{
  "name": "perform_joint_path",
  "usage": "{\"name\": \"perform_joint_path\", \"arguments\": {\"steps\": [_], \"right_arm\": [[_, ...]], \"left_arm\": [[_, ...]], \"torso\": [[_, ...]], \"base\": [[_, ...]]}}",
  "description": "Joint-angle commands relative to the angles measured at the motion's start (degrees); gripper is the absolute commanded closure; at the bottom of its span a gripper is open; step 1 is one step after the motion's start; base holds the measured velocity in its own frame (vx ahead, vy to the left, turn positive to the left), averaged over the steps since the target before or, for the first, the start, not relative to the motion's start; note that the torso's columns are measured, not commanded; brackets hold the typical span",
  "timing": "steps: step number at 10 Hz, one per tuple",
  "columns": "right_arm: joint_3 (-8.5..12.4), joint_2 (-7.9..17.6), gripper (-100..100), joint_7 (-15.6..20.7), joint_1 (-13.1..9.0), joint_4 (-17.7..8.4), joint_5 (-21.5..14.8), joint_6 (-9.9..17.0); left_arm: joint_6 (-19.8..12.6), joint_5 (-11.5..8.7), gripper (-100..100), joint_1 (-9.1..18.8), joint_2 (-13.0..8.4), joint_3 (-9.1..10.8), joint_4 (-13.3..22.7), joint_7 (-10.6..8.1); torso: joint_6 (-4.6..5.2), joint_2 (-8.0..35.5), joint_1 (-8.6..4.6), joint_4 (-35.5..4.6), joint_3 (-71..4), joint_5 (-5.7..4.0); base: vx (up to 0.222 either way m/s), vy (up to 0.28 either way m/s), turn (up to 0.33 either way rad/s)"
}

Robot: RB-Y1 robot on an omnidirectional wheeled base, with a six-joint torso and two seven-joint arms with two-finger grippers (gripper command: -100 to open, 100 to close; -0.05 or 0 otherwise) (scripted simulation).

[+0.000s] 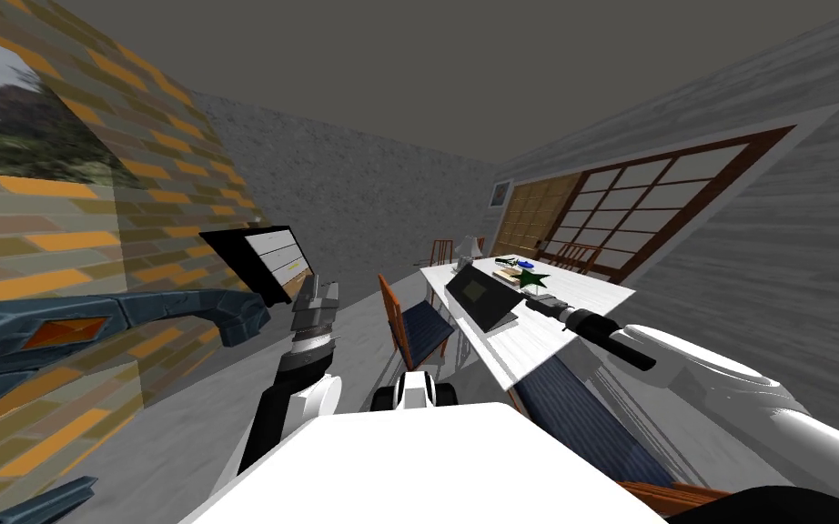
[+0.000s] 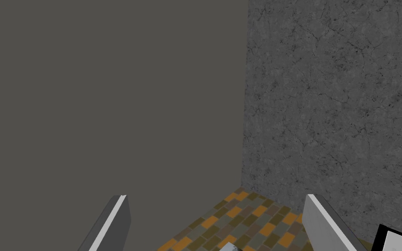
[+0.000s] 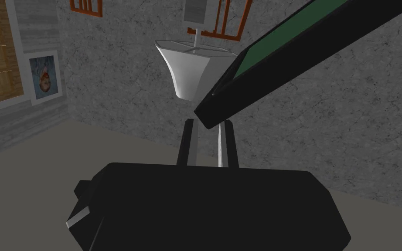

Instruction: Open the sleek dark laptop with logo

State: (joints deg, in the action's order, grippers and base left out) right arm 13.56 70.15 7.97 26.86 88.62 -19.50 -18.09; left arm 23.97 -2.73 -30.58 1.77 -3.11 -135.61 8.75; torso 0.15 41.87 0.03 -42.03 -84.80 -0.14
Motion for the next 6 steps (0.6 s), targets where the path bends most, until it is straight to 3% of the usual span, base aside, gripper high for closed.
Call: {"name": "perform_joint_path", "arguments": {"steps": [1, 2, 6], "right_arm": [[0.0, -0.3, 100, 0.2, 0.8, -2.4, 0.2, -4.1], [0.0, -0.3, 100, 0.2, 0.8, -2.4, 0.2, -5.7], [0.0, -0.3, 100, 0.2, 0.8, -2.4, 0.2, -5.9]], "left_arm": [[0.0, 0.0, 0, 0.0, 0.0, -0.01, 0.0, 0.0], [0.0, 0.0, 0, 0.0, 0.0, -0.01, 0.0, 0.0], [0.0, 0.0, 0, 0.0, 0.0, -0.01, 0.0, 0.0]], "torso": [[-0.06, 0.6, 0.11, -0.1, 0.4, -0.04], [-0.14, 0.8, 0.15, -0.3, 0.5, 0.06], [-0.14, 0.4, -0.01, -0.2, 0.2, 0.14]], "base": [[-0.003, 0.017, -0.047], [-0.001, 0.004, -0.012], [0.0, 0.001, -0.002]]}}
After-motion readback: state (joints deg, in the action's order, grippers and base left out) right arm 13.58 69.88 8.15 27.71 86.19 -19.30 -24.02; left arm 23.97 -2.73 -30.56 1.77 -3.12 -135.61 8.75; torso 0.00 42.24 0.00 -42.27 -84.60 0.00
